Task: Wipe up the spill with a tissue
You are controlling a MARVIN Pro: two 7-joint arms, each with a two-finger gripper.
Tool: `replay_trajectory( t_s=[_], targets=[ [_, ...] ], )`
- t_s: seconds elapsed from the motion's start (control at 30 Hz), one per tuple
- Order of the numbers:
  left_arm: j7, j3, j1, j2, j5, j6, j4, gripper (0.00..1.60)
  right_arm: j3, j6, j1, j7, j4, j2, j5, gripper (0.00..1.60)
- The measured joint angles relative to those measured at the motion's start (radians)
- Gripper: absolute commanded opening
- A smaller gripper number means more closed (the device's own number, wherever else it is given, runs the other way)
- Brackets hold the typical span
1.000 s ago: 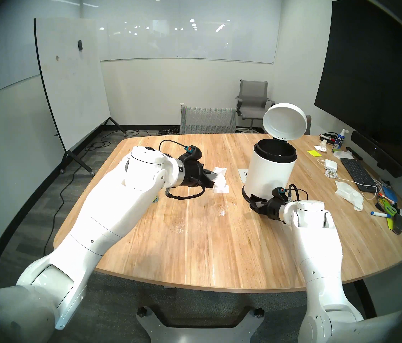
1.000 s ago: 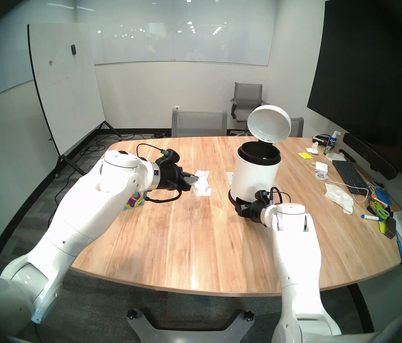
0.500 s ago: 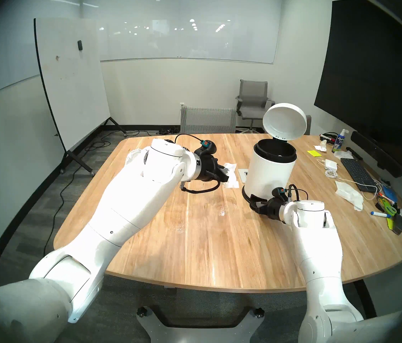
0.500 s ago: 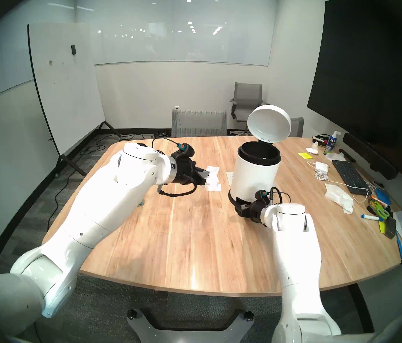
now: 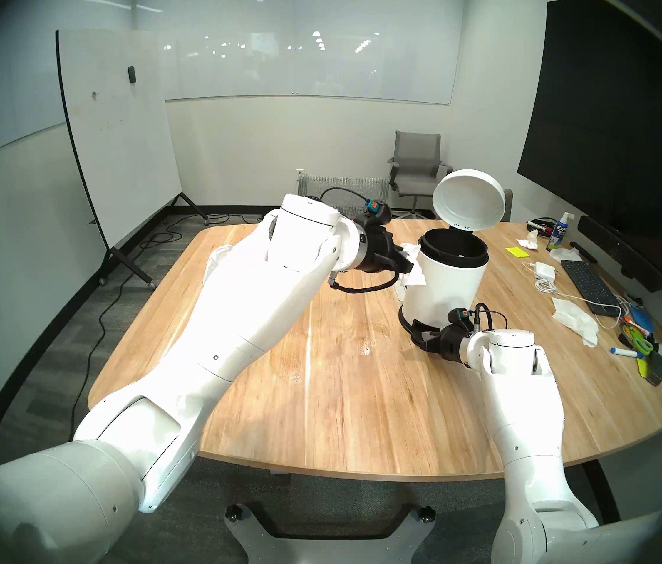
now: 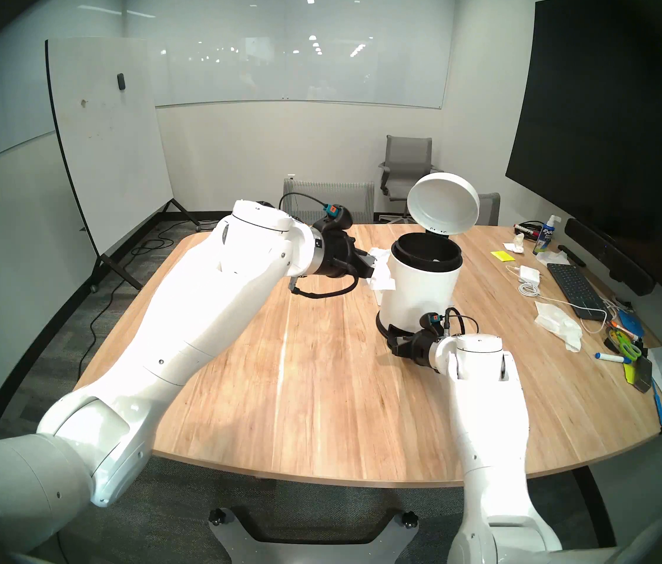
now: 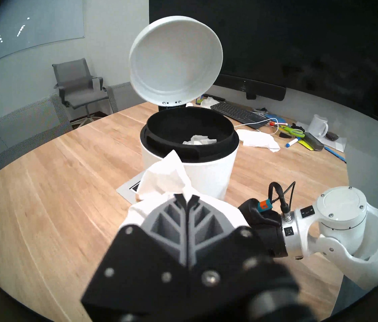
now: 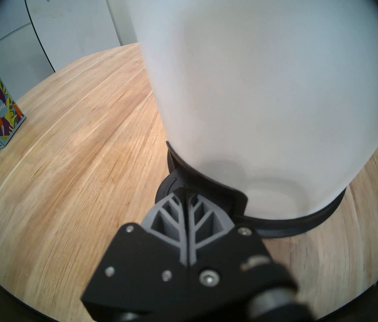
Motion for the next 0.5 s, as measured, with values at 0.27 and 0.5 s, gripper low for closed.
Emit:
replay_trajectory(
  t_s=[0.27, 0.5],
  targets=[
    [0.031, 0.003, -0.064, -0.074, -0.001, 0.012, 0.091, 0.0, 0.0, 0.0, 0.0, 0.0, 0.0, 0.0, 0.0, 0.0],
    [0.058, 0.005, -0.121, -0.138, 0.004, 0.006, 0.193, 0.0, 0.0, 0.0, 0.0, 0.0, 0.0, 0.0, 0.0, 0.0]
  ],
)
